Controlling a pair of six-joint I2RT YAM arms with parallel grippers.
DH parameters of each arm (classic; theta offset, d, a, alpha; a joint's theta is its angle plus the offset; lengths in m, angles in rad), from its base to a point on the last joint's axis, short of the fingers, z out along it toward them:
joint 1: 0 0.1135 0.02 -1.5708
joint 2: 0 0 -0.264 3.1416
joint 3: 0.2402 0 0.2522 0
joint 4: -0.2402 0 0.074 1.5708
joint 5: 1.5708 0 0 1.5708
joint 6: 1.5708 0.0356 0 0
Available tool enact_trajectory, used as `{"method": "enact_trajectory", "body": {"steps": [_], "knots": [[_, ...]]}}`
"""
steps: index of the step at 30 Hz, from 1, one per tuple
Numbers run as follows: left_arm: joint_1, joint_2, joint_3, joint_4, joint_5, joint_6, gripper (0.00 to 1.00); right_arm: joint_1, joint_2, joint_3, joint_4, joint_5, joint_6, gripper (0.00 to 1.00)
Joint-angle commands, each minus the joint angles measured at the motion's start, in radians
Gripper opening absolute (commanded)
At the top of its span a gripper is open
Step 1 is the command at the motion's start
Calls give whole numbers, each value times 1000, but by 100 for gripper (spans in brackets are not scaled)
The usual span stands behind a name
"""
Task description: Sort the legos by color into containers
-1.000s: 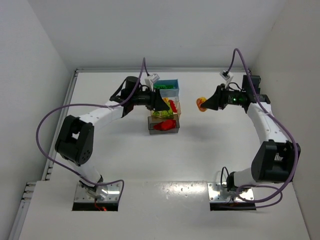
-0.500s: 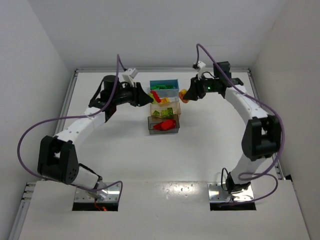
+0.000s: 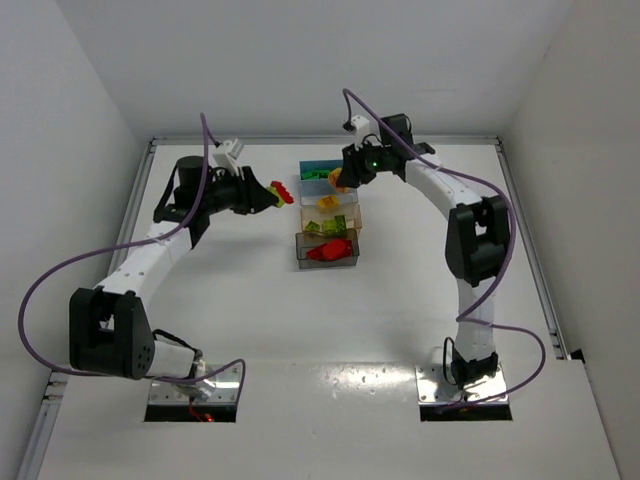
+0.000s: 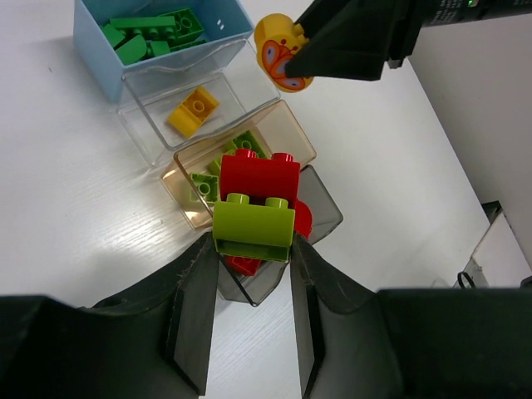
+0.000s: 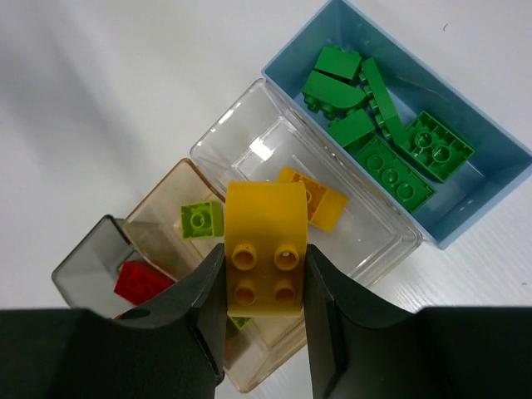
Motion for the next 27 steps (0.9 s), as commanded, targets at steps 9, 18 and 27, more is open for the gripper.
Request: {"method": "enact_trajectory", "body": {"steps": [9, 18, 27], "knots": [[36, -8, 21, 35, 38, -3, 18, 42, 91, 91, 36, 103, -22, 18], [36, 40, 30, 76, 66, -35, 18, 52, 88, 111, 45, 124, -12, 56], [36, 92, 39, 125, 89, -67, 18, -5, -40, 72, 45, -258, 50, 68]]}}
